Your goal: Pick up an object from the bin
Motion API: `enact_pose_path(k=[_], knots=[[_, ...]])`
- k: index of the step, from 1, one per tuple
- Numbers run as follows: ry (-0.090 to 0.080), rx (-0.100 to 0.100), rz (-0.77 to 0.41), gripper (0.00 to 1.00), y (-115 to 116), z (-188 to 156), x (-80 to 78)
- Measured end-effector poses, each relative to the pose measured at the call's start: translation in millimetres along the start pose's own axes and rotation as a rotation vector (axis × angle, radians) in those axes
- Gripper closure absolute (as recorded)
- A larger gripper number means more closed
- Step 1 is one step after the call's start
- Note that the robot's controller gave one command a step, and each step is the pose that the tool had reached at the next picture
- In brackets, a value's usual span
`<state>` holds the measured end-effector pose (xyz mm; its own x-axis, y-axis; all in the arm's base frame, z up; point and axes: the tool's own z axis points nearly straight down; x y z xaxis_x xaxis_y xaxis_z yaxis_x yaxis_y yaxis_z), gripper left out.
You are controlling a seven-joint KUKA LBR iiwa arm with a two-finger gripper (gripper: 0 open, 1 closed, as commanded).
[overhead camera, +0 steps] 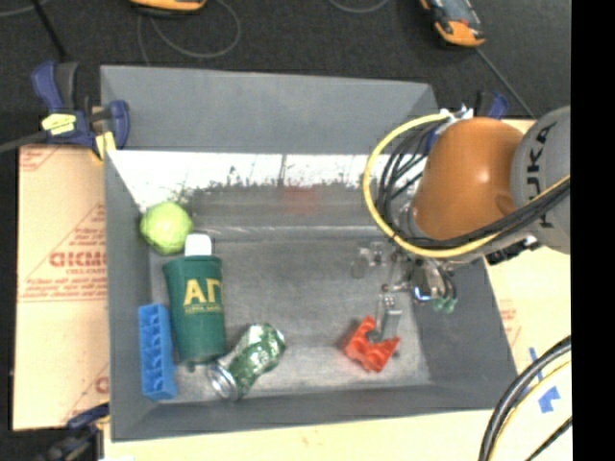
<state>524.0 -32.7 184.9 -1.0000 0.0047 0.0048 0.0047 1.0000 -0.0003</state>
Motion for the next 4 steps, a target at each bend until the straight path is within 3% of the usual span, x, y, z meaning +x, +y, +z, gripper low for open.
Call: enact_pose_path(k=[1, 2, 3, 4], knots=[[-0.008, 0.001, -0.001, 0.00, 0, -4, -1.6], [-0.014, 0.001, -0.072, 0.00, -25, 44, 4.1], [-0.007, 0.001, -0.249, 0.00, -44, 85, 22.0], [-0.007, 0.000, -0.112, 1.00, -37, 113, 31.4]])
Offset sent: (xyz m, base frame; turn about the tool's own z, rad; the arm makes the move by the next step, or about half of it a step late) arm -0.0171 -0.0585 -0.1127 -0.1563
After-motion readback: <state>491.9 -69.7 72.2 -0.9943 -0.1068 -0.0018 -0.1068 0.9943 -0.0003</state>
